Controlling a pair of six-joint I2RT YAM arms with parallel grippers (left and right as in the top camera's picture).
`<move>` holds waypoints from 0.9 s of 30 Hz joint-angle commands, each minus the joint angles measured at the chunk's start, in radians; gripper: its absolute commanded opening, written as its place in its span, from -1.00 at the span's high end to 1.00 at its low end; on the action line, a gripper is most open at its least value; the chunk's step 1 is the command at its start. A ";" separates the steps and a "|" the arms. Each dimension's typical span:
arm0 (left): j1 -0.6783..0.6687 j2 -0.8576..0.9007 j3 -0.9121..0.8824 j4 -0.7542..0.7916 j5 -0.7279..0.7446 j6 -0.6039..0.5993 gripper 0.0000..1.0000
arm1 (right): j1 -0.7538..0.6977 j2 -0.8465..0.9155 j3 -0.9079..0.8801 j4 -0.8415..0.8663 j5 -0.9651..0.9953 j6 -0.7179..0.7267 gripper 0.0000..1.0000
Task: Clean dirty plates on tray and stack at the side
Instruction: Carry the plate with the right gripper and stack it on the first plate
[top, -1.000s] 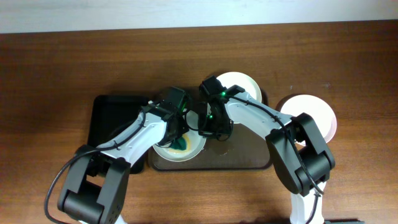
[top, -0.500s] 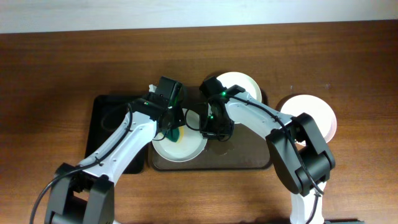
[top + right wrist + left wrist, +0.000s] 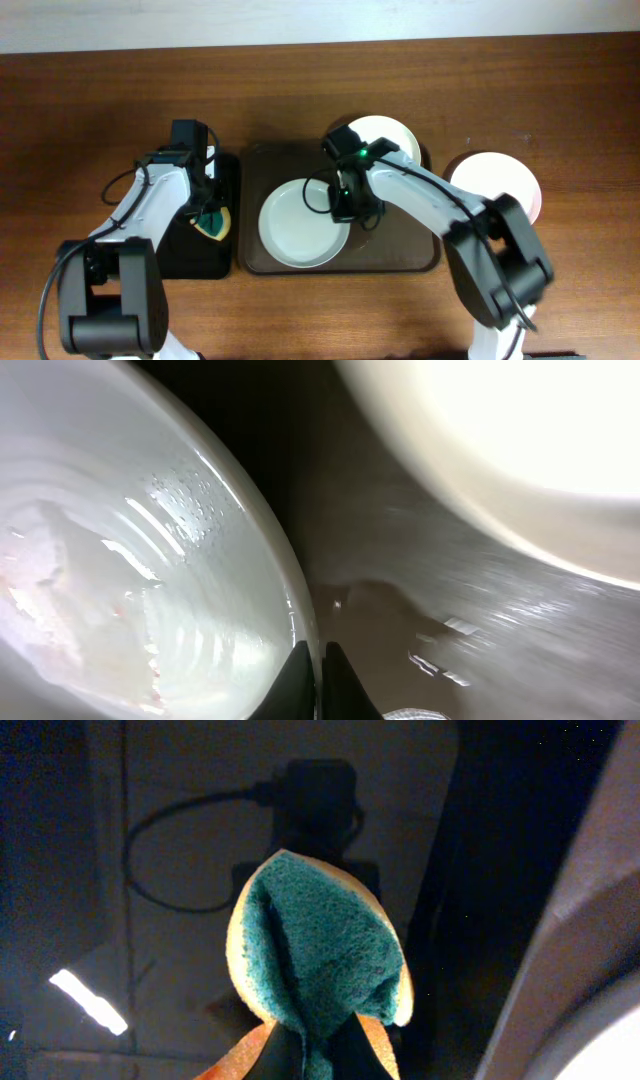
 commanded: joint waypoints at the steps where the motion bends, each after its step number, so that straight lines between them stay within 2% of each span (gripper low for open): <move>1: 0.005 0.019 0.001 0.030 0.018 0.038 0.87 | 0.005 -0.161 0.020 -0.043 0.277 -0.019 0.92; 3: 0.005 0.024 0.001 0.030 0.018 0.038 -0.42 | 0.005 -0.221 0.020 -0.100 0.406 -0.020 0.92; 4: 0.005 0.024 0.001 0.023 0.018 0.038 -0.73 | 0.006 -0.235 0.020 -0.123 0.458 -0.020 0.92; 8: 0.005 0.024 0.001 -0.056 -0.027 0.038 -0.97 | 0.046 -0.283 0.024 -0.164 0.680 -0.019 0.92; 10: 0.001 0.024 0.000 -0.070 -0.019 0.038 -0.92 | 0.093 -0.318 0.039 -0.164 0.765 -0.019 0.92; 12: -0.013 0.024 -0.016 -0.069 -0.019 0.038 -0.75 | 0.147 -0.348 0.047 -0.164 0.858 -0.019 0.92; 14: -0.028 0.024 -0.055 -0.060 -0.019 0.037 -0.29 | 0.204 -0.363 0.047 -0.168 0.929 -0.019 0.92; 17: -0.032 0.024 -0.082 -0.051 -0.019 0.037 0.64 | 0.264 -0.362 0.047 -0.169 1.012 -0.023 0.92; 18: -0.032 0.024 -0.082 -0.050 -0.019 0.037 0.89 | 0.284 -0.362 0.047 -0.169 1.044 -0.023 0.92; 19: -0.032 0.024 -0.082 -0.050 -0.019 0.037 1.00 | 0.303 -0.362 0.047 -0.173 1.072 -0.023 0.92; 25: -0.031 0.024 -0.081 -0.044 -0.019 0.037 1.00 | 0.325 -0.366 0.047 -0.190 1.152 -0.022 0.92; 26: -0.031 0.024 -0.081 -0.043 -0.019 0.037 0.88 | 0.323 -0.371 0.047 -0.185 1.156 -0.019 0.92; 27: -0.031 0.024 -0.081 -0.042 -0.019 0.037 0.31 | 0.317 -0.371 0.047 -0.181 1.137 -0.005 0.92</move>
